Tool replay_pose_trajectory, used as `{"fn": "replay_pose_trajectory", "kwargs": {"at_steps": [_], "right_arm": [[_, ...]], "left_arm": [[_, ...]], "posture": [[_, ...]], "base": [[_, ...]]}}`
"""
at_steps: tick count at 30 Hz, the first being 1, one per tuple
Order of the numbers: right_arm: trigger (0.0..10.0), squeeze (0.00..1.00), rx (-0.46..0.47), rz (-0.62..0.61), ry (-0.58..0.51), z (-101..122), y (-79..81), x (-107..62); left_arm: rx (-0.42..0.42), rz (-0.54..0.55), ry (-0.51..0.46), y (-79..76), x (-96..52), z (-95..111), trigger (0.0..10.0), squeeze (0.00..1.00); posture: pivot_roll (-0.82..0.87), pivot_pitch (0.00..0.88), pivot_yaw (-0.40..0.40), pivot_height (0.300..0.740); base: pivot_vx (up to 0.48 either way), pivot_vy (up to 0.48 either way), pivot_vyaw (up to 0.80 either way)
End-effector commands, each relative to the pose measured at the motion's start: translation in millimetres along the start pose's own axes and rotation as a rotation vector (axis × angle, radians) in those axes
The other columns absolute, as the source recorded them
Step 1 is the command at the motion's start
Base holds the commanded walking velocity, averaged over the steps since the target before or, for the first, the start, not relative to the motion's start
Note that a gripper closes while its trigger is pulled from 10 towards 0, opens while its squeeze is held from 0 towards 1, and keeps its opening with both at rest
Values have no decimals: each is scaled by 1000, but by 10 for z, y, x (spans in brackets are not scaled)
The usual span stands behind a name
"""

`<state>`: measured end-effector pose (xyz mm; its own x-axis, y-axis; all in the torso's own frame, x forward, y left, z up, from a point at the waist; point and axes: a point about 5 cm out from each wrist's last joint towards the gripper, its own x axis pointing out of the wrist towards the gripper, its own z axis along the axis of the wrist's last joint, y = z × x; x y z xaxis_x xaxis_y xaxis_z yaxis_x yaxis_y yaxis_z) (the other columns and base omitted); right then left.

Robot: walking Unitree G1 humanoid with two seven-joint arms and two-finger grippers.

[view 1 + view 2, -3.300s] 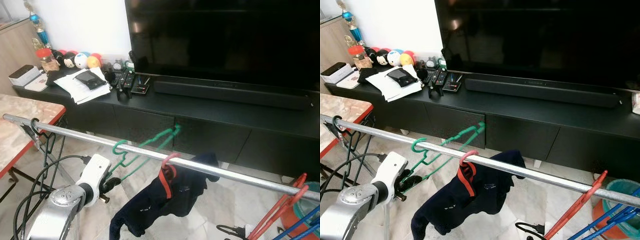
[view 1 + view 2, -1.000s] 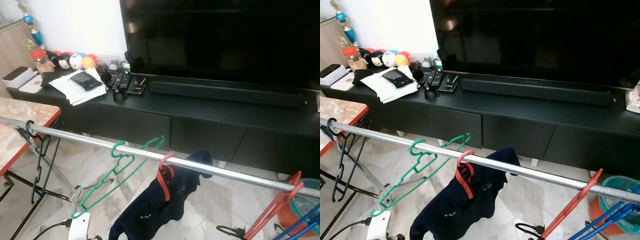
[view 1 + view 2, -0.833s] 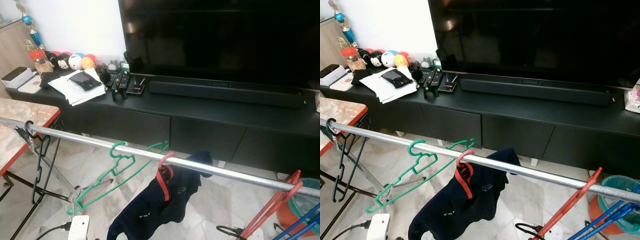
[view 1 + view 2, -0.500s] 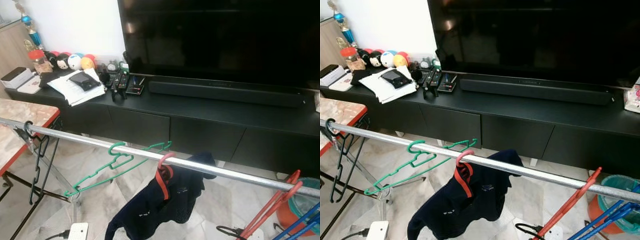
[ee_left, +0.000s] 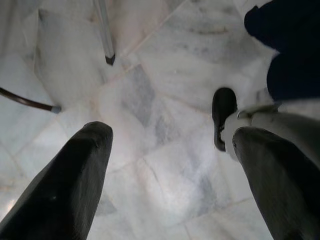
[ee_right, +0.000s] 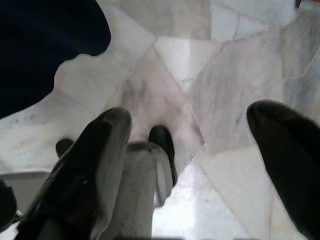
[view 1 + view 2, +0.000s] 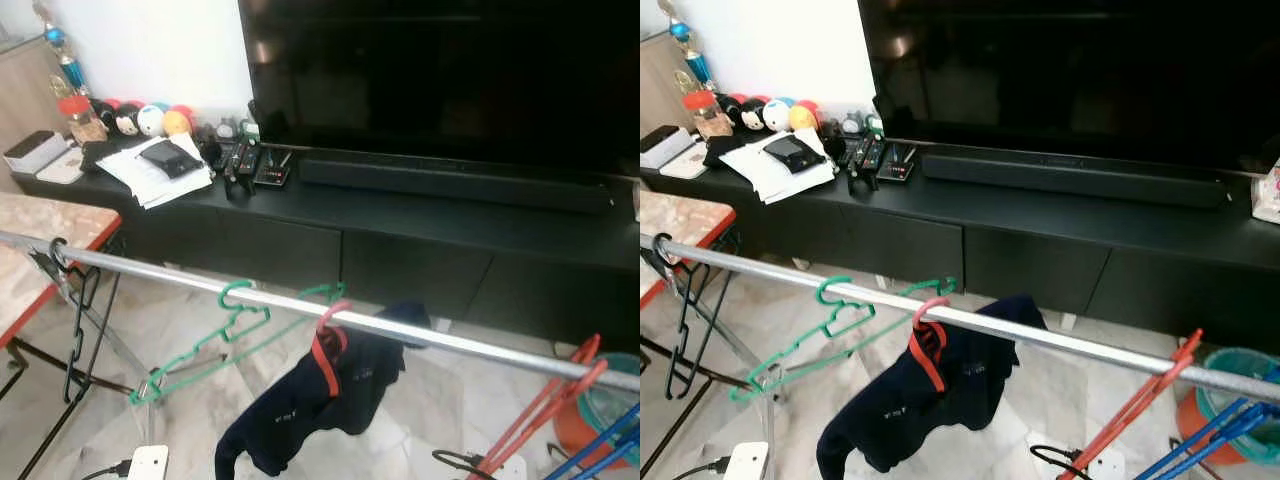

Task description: Hang hanger

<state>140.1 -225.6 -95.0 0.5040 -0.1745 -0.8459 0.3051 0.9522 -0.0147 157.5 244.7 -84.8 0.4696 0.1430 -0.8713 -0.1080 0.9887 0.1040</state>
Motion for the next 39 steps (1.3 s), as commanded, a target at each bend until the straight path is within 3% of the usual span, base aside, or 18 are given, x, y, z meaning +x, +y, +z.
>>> {"fn": "replay_pose_trajectory", "kwargs": {"at_steps": [1, 8, 16, 27, 39], "right_arm": [[10000, 0, -4, 0, 21, -49, 7, -6], [10000, 0, -6, 2, 23, -54, 11, -7], [10000, 0, -4, 4, 23, -59, 15, -8], [10000, 0, -4, 7, 25, -65, 15, -9], [10000, 0, -2, 6, 23, -57, 16, -7]], "left_arm": [[10, 12, 32, 73, -22, -119, 10000, 0], [11, 1, 40, -15, -19, -178, 10000, 0], [18, -18, 27, -147, 9, -79, 10000, 0], [23, -3, 30, 44, -15, -98, 10000, 0], [27, -5, 46, 68, -29, -172, 10000, 0]], "posture": [[-18, 0, 63, 740], [-18, 0, 64, 740], [-18, 0, 69, 740], [-20, 0, 70, 740], [-18, 0, 67, 740]], "base": [[-270, 0, 0], [-280, 0, 0], [-284, 0, 0], [-285, 0, 0], [-288, 0, 0]]}}
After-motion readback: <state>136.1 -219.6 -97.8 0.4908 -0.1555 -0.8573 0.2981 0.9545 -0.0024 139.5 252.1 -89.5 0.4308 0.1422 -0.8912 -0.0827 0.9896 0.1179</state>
